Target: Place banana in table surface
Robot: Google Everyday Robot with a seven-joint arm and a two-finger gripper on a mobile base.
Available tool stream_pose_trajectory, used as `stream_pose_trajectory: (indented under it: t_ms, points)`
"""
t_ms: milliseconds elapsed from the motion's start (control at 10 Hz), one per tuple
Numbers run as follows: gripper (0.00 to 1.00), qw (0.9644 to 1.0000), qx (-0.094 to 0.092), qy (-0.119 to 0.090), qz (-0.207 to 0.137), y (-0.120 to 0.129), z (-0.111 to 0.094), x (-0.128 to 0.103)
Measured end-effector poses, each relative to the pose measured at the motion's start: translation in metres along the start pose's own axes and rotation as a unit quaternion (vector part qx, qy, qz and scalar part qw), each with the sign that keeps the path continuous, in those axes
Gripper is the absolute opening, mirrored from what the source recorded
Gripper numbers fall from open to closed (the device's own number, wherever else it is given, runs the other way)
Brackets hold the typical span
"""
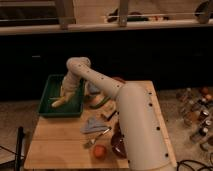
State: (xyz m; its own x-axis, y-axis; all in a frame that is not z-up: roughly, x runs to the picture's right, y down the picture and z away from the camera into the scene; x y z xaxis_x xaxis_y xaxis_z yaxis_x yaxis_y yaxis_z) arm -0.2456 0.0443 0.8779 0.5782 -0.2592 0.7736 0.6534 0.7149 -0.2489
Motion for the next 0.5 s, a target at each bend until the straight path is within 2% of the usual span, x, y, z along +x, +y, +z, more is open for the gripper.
stream_pose_trajectory:
  t_ms: [500]
  points:
    - [0.00, 0.9992, 0.023, -0.004, -0.032, 0.001, -0.032, -0.024]
